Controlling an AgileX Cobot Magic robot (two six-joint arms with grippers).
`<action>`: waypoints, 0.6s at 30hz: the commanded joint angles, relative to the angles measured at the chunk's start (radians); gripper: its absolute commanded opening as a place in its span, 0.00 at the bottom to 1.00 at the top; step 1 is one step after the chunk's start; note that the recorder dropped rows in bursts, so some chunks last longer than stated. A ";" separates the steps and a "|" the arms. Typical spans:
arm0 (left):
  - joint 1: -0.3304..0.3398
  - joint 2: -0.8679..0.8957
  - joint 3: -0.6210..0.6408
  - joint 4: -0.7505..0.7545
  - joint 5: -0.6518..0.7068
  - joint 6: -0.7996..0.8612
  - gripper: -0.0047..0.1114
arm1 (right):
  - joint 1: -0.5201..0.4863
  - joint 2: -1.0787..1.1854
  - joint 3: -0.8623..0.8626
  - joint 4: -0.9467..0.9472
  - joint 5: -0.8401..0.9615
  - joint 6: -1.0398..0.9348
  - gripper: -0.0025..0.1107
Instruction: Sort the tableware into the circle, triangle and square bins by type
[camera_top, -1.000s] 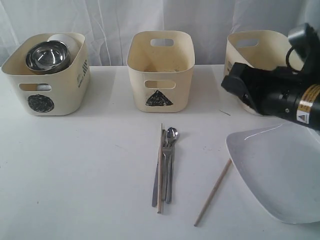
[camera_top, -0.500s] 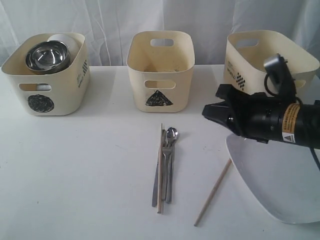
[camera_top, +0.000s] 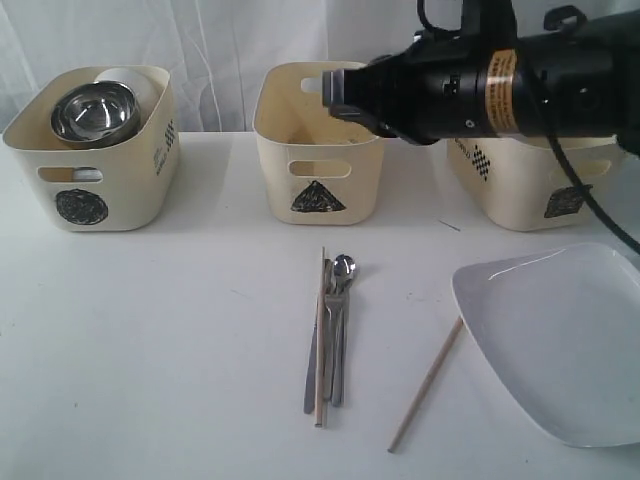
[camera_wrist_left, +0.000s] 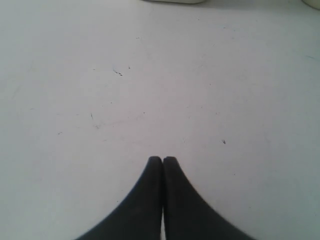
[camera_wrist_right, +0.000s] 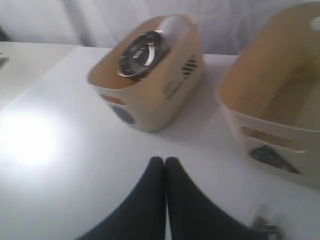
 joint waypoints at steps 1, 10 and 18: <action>0.000 -0.004 0.006 -0.007 -0.001 0.003 0.04 | 0.005 0.047 0.029 -0.012 0.443 -0.427 0.02; 0.000 -0.004 0.006 -0.007 -0.001 0.003 0.04 | 0.049 -0.002 -0.010 1.452 1.367 -1.916 0.02; 0.000 -0.004 0.006 -0.007 -0.001 0.003 0.04 | 0.340 0.222 -0.029 1.627 1.331 -1.757 0.02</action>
